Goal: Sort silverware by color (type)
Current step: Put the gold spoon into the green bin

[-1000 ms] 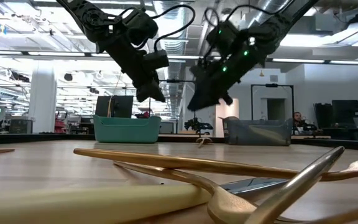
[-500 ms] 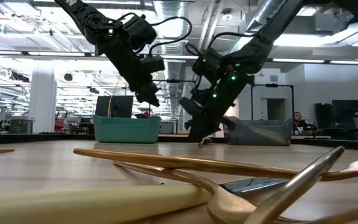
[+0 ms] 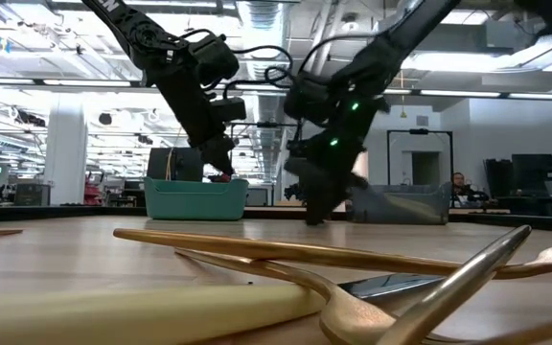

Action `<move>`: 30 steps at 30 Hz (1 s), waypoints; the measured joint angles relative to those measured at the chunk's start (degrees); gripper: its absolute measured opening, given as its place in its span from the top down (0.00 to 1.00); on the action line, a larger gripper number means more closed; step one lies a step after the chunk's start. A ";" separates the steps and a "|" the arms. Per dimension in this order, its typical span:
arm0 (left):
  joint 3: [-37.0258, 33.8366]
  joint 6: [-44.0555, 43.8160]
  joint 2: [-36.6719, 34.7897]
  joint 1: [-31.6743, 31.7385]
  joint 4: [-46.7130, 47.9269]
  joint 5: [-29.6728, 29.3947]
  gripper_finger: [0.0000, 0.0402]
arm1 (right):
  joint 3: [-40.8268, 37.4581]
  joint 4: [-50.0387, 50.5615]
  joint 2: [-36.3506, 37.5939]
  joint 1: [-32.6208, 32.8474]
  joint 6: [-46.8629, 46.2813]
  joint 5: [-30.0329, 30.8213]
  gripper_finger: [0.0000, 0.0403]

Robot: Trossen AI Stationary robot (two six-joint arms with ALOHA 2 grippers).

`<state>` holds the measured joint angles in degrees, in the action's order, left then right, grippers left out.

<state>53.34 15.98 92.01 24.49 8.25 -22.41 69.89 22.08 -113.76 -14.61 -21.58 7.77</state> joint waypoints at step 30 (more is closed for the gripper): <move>-2.03 -0.65 0.00 0.04 -1.88 0.74 0.78 | -14.30 -10.51 10.25 -2.16 -11.96 14.83 0.45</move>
<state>51.31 15.33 92.01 24.54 6.37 -21.67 55.60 11.57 -103.50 -16.77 -33.55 22.60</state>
